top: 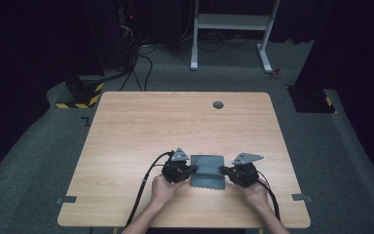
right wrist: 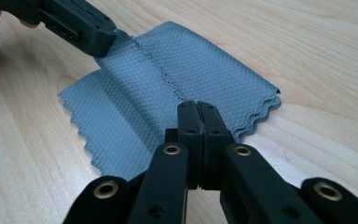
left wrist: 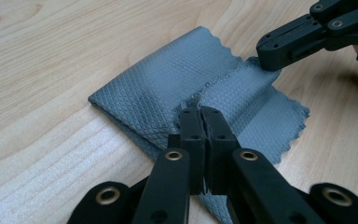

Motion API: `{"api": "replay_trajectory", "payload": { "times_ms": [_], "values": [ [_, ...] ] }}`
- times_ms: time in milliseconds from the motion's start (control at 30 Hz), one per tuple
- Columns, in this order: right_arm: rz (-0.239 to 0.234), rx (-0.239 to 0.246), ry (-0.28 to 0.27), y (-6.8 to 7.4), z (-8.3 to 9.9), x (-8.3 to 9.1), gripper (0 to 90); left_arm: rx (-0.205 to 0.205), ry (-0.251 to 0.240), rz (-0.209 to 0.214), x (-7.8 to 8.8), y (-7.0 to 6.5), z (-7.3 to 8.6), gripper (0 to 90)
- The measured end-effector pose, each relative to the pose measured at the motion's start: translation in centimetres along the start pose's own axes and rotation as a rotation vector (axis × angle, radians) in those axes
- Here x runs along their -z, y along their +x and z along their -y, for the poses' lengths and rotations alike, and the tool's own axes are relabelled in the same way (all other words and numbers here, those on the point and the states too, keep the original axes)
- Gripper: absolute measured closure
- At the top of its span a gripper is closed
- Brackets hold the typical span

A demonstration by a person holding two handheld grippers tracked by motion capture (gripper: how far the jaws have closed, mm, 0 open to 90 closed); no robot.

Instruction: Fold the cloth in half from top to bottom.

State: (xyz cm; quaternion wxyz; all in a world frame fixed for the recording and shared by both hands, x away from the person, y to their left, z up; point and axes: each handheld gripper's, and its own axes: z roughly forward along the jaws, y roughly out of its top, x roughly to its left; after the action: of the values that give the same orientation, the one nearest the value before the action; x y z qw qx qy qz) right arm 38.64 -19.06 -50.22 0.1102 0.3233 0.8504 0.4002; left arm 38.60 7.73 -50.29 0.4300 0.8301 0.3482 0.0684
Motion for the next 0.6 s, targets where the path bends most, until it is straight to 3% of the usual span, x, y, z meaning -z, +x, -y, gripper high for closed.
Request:
{"api": "replay_trajectory", "payload": {
  "times_ms": [600],
  "values": [
    [-0.005,0.010,0.010,0.82,1.05,-0.02,89.5,-0.016,0.015,0.005,-0.06,-0.45,0.89,88.0]
  ]
}}
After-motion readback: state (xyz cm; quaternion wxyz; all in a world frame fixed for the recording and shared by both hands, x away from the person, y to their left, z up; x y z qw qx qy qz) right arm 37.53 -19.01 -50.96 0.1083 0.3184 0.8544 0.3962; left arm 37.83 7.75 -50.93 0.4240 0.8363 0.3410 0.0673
